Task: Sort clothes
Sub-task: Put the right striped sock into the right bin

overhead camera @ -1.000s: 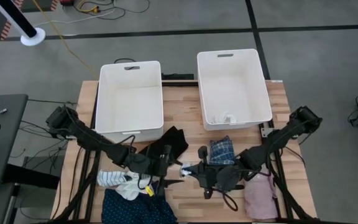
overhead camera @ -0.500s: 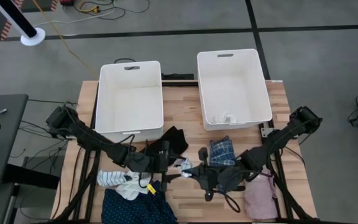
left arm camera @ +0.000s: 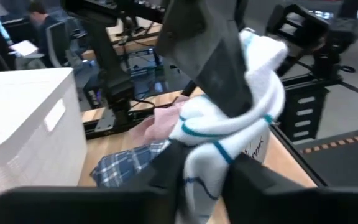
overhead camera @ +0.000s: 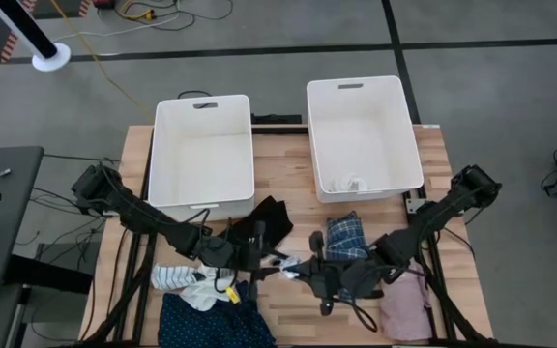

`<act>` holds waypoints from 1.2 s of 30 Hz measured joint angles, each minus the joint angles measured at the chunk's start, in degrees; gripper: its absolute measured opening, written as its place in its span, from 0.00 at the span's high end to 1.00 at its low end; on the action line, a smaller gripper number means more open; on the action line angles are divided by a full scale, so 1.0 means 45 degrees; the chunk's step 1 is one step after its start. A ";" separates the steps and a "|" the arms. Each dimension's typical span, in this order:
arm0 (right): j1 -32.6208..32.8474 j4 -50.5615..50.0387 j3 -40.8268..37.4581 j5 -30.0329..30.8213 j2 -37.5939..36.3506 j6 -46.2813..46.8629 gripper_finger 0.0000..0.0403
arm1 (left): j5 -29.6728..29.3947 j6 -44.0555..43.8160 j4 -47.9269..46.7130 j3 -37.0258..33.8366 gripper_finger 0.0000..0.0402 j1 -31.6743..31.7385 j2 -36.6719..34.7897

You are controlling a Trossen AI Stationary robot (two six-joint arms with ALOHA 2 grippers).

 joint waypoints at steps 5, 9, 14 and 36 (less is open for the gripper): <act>0.0000 0.0010 0.0005 0.0000 0.0000 0.0055 0.94 | 0.0535 0.0233 0.0001 0.0000 0.98 0.0000 0.0000; 0.0000 0.0015 0.0005 0.0000 0.0000 0.0329 0.86 | 0.0581 0.0558 0.0071 0.0000 0.99 0.0000 0.0005; 0.0229 0.0000 0.0005 0.0071 -0.0054 0.0442 0.76 | 0.0487 0.1114 0.0220 0.0000 0.99 0.0000 -0.0179; 0.3552 -0.2676 0.0005 0.2671 -0.0544 0.4498 0.38 | 0.1466 0.3540 0.2686 0.0010 1.00 0.1559 -0.1652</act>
